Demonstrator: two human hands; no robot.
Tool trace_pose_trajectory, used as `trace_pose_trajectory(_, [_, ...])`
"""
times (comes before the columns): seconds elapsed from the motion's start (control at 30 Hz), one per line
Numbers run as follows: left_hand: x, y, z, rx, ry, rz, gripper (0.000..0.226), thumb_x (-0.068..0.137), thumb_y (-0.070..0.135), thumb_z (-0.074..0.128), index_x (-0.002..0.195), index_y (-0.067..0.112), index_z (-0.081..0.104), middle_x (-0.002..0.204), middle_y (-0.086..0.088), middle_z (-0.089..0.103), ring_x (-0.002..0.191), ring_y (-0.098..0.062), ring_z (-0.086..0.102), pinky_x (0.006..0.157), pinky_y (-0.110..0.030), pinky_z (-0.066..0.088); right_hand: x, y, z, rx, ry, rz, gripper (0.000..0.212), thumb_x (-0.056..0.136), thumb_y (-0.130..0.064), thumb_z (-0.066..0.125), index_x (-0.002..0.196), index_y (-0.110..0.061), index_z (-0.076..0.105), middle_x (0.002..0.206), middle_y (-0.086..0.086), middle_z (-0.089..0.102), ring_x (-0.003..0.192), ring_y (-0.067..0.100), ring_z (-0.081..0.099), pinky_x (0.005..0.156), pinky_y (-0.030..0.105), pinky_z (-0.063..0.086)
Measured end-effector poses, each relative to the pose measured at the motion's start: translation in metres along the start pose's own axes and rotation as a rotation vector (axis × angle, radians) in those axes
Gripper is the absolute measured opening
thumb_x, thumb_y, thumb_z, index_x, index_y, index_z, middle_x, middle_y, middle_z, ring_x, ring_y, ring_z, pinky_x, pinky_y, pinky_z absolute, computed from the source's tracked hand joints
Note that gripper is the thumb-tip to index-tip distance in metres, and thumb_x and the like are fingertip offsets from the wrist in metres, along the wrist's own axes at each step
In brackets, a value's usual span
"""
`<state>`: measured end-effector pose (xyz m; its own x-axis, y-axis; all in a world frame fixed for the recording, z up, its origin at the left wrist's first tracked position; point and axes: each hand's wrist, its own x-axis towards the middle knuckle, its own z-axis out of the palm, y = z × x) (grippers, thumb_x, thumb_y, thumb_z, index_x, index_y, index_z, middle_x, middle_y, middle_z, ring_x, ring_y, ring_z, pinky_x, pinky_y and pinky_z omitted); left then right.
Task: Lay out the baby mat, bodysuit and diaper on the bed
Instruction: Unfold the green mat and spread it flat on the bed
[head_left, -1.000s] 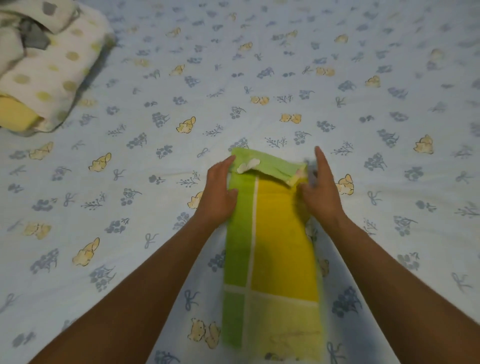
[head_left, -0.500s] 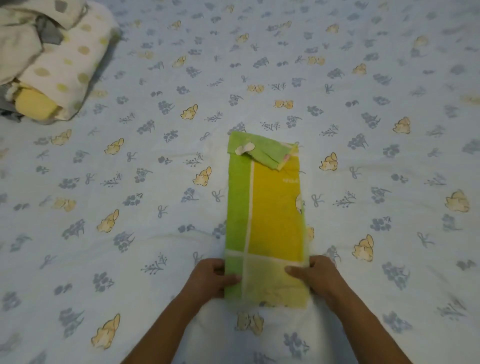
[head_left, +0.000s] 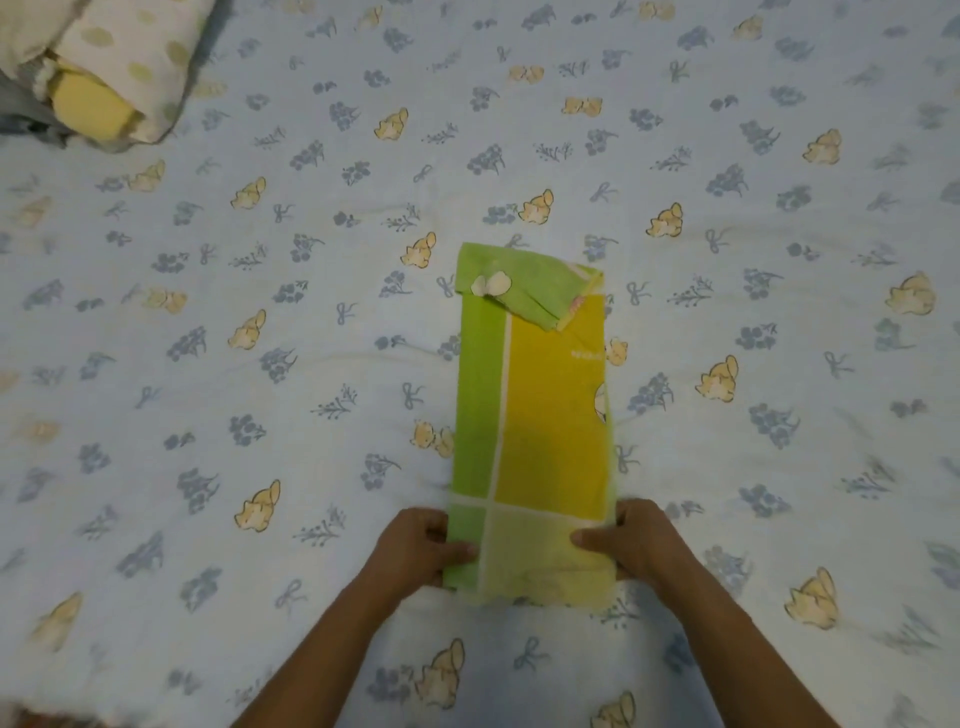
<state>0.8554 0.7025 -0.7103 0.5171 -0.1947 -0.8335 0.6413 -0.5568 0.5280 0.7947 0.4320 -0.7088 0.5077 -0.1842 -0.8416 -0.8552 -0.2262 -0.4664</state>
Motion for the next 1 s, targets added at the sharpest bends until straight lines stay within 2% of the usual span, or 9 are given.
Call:
trace_pose_trajectory(0.2, [-0.028, -0.036, 0.011, 0.127, 0.015, -0.041, 0.022, 0.077, 0.014, 0.083, 0.089, -0.002, 0.074, 0.082, -0.016, 0.078, 0.071, -0.026, 0.077, 0.066, -0.042, 0.064, -0.025, 0.032, 0.019, -0.114, -0.081, 0.049, 0.043, 0.065, -0.026, 0.088, 0.091, 0.002, 0.069, 0.086, 0.02, 0.073, 0.073, 0.031, 0.073, 0.066, 0.05, 0.061])
trace_pose_trajectory(0.3, [-0.034, -0.038, 0.008, 0.197, 0.025, -0.102, 0.026, 0.077, 0.024, 0.084, 0.078, 0.002, 0.072, 0.073, -0.014, 0.077, 0.062, -0.02, 0.075, 0.061, -0.038, 0.064, -0.028, 0.039, 0.02, -0.191, -0.122, 0.064, 0.041, 0.069, -0.029, 0.085, 0.09, 0.002, 0.068, 0.075, 0.014, 0.069, 0.063, 0.026, 0.071, 0.064, 0.045, 0.061])
trace_pose_trajectory(0.4, [-0.024, -0.015, -0.011, 0.405, 0.288, 0.007, 0.038, 0.074, 0.053, 0.078, 0.071, 0.017, 0.065, 0.061, -0.002, 0.07, 0.051, -0.008, 0.064, 0.05, -0.022, 0.048, -0.022, 0.025, 0.006, -0.254, -0.043, 0.008, 0.041, 0.07, -0.048, 0.08, 0.069, -0.01, 0.064, 0.061, 0.013, 0.068, 0.048, 0.015, 0.063, 0.056, 0.033, 0.057])
trace_pose_trajectory(0.47, [-0.016, 0.01, -0.02, 0.411, 0.459, 0.12, 0.036, 0.076, 0.057, 0.073, 0.073, 0.023, 0.063, 0.064, 0.004, 0.066, 0.057, -0.005, 0.06, 0.052, -0.021, 0.04, -0.019, 0.007, -0.006, -0.365, 0.119, -0.072, 0.049, 0.07, -0.062, 0.072, 0.062, -0.016, 0.057, 0.06, 0.007, 0.068, 0.048, 0.011, 0.059, 0.054, 0.029, 0.05])
trace_pose_trajectory(0.53, [-0.001, 0.041, -0.022, 0.206, 0.484, 0.226, 0.027, 0.083, 0.049, 0.07, 0.077, 0.023, 0.065, 0.07, 0.003, 0.069, 0.064, -0.011, 0.064, 0.057, -0.023, 0.047, -0.014, -0.017, -0.016, -0.359, 0.338, -0.175, 0.051, 0.074, -0.066, 0.065, 0.065, -0.016, 0.057, 0.06, 0.002, 0.065, 0.054, 0.013, 0.059, 0.057, 0.032, 0.051])
trace_pose_trajectory(0.6, [0.023, 0.076, -0.02, -0.193, 0.345, 0.225, 0.026, 0.091, 0.039, 0.067, 0.084, 0.014, 0.069, 0.076, -0.003, 0.072, 0.072, -0.019, 0.067, 0.062, -0.026, 0.055, -0.001, -0.047, -0.024, -0.13, 0.404, -0.258, 0.048, 0.083, -0.06, 0.059, 0.074, -0.013, 0.065, 0.064, 0.003, 0.067, 0.059, 0.019, 0.065, 0.064, 0.037, 0.057])
trace_pose_trajectory(0.7, [0.059, 0.127, -0.013, -0.735, 0.056, 0.057, 0.039, 0.096, 0.039, 0.058, 0.107, 0.002, 0.061, 0.104, -0.017, 0.07, 0.1, -0.029, 0.068, 0.079, -0.032, 0.058, 0.028, -0.098, -0.027, 0.571, 0.104, -0.153, 0.047, 0.093, -0.047, 0.054, 0.101, -0.002, 0.068, 0.082, 0.014, 0.072, 0.076, 0.027, 0.068, 0.067, 0.035, 0.057])
trace_pose_trajectory(0.83, [0.096, 0.163, -0.011, -0.988, -0.108, -0.046, 0.06, 0.096, 0.05, 0.053, 0.125, -0.002, 0.051, 0.124, -0.025, 0.06, 0.12, -0.036, 0.059, 0.105, -0.044, 0.048, 0.066, -0.145, -0.031, 0.829, -0.03, 0.013, 0.058, 0.095, -0.054, 0.044, 0.111, 0.0, 0.057, 0.105, 0.023, 0.069, 0.1, 0.037, 0.068, 0.088, 0.046, 0.055])
trace_pose_trajectory(1.0, [0.121, 0.186, -0.016, -1.066, -0.109, 0.054, 0.026, 0.097, 0.019, 0.047, 0.113, 0.002, 0.057, 0.119, -0.022, 0.063, 0.108, -0.035, 0.063, 0.094, -0.045, 0.053, 0.091, -0.171, -0.048, 0.84, 0.05, -0.102, 0.052, 0.094, -0.053, 0.048, 0.105, -0.004, 0.063, 0.088, 0.012, 0.068, 0.071, 0.025, 0.065, 0.072, 0.039, 0.055])
